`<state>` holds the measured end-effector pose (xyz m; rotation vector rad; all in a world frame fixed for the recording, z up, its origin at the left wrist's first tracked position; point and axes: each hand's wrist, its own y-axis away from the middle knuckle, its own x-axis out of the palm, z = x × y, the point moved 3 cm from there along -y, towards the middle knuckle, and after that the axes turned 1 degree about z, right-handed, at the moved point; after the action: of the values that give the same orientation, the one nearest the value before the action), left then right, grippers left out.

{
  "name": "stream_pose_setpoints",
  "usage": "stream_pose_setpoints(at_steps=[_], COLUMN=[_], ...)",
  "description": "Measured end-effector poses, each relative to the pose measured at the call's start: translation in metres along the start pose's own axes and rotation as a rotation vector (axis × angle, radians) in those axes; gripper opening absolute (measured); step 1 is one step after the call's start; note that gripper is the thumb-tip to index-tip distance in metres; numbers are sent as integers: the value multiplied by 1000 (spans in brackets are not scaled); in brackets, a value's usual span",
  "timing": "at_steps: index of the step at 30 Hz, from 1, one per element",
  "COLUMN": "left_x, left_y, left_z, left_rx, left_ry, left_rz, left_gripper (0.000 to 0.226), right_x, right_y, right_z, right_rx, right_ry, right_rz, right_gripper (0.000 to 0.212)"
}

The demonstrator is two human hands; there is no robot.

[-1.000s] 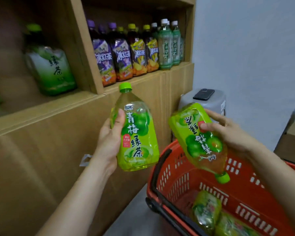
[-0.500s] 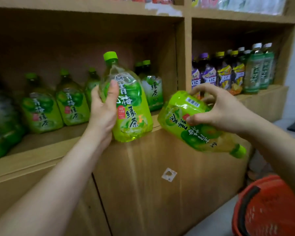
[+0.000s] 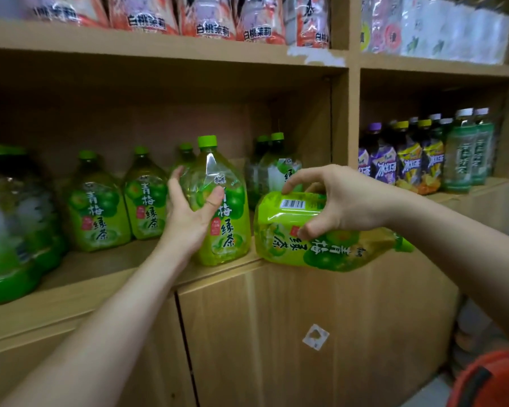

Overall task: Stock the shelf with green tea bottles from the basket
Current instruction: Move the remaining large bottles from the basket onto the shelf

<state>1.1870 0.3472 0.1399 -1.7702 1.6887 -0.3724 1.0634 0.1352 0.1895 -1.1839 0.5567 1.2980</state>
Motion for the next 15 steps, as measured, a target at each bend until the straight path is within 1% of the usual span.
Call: stream_pose_setpoints(at_steps=[1, 2, 3, 4, 5, 6, 7, 8, 9, 11, 13, 15], left_x=[-6, -12, -12, -7, 2, 14, 25, 33, 39, 44, 44, 44], left_y=[6, 14, 25, 34, 42, 47, 50, 49, 48, 47, 47, 50], left_z=[-9, -22, -36, -48, -56, -58, -57, -55, -54, -54, -55, -58], left_rx=[114, 291, 470, 568, 562, 492, 430, 387, 356, 324, 311, 281], left_ry=[-106, -213, -292, -330, -343, -368, -395, -419, -418, -360, -289, -226], left_rz=[-92, -171, -162, -42, 153, 349, 491, 566, 598, 605, 542, 418], left_gripper=[93, 89, 85, 86, 91, 99, 107, 112, 114, 109, 102, 95], right_x=[0, 0, -1, -3, -4, -5, -7, -8, -10, -11, -15, -20], right_y=[-2, -2, -3, -3, -2, -2, -1, 0, 1, 1, 3, 8], right_z=[1, 3, 4, 6, 9, 12, 15, 19, 23, 28, 31, 28], right_rx=[-13, -27, -40, -48, -53, -62, -76, -91, -103, -120, -135, -155], right_ry=[20, 37, 56, 77, 105, 144, 192, 241, 283, 343, 385, 393], right_rz=[15, 31, 50, 69, 88, 110, 129, 145, 161, 197, 189, 102], right_gripper=[67, 68, 69, 70, 72, 74, 77, 79, 81, 84, 85, 84])
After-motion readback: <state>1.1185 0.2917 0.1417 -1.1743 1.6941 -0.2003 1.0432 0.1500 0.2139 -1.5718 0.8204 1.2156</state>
